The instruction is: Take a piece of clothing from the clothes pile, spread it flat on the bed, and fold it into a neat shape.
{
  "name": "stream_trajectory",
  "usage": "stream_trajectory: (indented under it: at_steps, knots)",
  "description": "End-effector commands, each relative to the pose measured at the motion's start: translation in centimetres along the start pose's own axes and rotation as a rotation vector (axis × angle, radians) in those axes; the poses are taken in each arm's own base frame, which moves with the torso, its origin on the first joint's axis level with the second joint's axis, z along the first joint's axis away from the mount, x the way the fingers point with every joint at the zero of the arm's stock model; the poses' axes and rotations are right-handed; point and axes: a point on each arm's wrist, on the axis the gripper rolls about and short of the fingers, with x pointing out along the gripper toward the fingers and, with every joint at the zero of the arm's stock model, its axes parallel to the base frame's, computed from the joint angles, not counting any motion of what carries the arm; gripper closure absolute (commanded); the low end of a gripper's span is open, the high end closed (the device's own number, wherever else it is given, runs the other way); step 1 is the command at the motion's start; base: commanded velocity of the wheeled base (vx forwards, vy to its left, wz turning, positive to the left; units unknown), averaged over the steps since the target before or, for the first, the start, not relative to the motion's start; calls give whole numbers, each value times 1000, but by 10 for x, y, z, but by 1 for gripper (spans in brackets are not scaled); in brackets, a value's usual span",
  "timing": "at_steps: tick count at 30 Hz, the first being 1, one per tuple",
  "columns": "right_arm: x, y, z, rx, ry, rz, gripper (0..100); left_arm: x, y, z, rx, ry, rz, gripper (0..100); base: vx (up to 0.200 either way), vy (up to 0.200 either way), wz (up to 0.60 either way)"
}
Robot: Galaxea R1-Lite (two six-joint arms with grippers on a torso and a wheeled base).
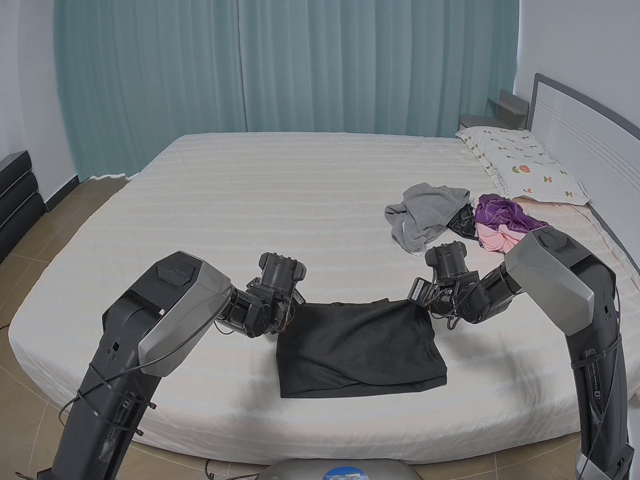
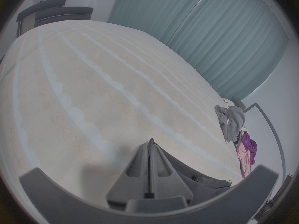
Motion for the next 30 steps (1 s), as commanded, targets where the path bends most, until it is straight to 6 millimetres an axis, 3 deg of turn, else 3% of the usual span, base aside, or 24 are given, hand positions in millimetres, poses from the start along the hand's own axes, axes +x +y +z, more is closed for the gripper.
stream_trajectory:
  at_steps: [1,9,19,20,26,28,29,30]
  knots:
    - [-2,-4,7,11,-10,-13,100,2,2,-2,5,-14,16,100,0,0,0]
    - [1,-9,16,33,-28,-18,100,3,3,-1,8,-19,22,100,0,0,0]
    - [8,-7,8,27,-14,-17,100,1,2,5,-11,-24,14,100,0,0,0]
    - [8,-7,7,25,-13,-16,0,1,3,6,-12,-19,13,0,0,0,0]
    - [0,-6,9,41,-8,3,0,0,3,9,-20,-21,14,0,0,0,0]
    - [-20,-7,18,61,16,47,0,-2,4,13,-38,-23,15,0,0,0,0]
    - [-20,-7,18,61,16,47,0,-2,4,13,-38,-23,15,0,0,0,0]
    - [-42,-17,20,70,67,118,0,-10,5,23,-84,-34,15,0,0,0,0]
